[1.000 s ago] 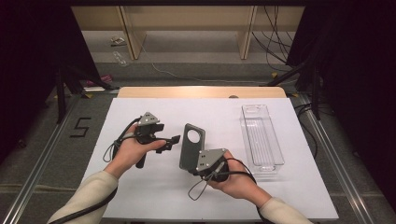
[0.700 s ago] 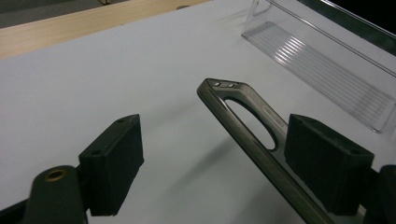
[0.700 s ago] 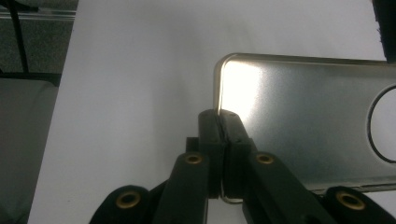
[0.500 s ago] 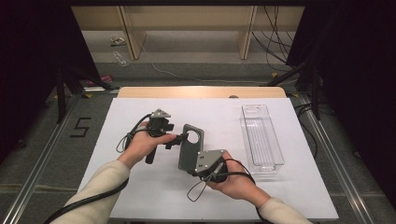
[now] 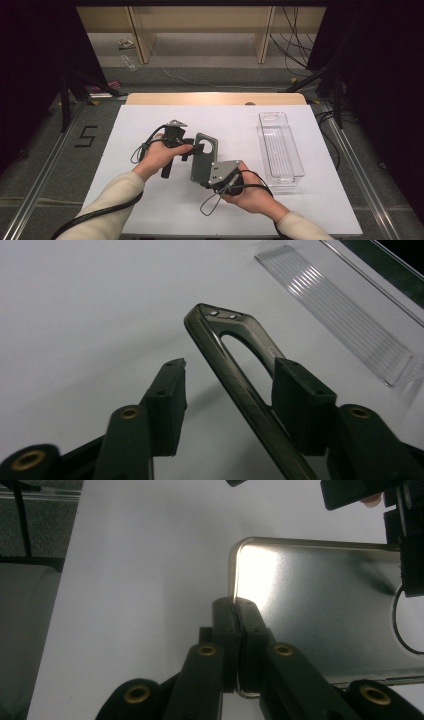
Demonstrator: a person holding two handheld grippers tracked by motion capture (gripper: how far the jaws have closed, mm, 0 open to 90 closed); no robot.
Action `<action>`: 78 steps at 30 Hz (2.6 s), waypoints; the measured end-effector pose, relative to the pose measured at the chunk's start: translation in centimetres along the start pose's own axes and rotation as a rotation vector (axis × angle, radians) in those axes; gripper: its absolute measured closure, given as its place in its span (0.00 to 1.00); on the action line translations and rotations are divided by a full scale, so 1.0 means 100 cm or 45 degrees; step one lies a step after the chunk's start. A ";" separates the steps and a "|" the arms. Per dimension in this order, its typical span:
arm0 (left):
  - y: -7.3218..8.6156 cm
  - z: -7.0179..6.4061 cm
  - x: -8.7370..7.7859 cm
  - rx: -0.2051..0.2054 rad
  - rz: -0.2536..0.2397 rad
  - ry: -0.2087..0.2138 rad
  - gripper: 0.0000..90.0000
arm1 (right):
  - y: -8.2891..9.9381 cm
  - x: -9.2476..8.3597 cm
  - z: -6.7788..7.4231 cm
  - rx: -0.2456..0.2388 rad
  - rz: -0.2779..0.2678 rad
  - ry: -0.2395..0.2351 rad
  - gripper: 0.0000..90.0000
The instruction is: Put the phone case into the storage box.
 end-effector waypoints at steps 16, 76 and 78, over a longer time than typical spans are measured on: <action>-0.006 -0.013 -0.007 -0.144 -0.028 0.047 0.82 | 0.006 0.011 0.003 -0.034 0.050 0.003 1.00; 0.007 -0.005 -0.073 0.082 -0.535 0.001 0.90 | 0.004 -0.022 -0.064 0.587 -0.430 0.427 0.20; 0.006 -0.006 -0.074 0.089 -0.536 0.001 0.90 | 0.004 -0.023 -0.065 0.601 -0.435 0.432 0.20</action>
Point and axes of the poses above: each handheld gripper's, and its own axes: x roughly forward along the jaws, y roughly out of its underside, z roughly to its left, the point moved 7 cm from there along x, roughly forward along the jaws, and after that the axes turned 5 degrees about x, right-handed, at the moved point
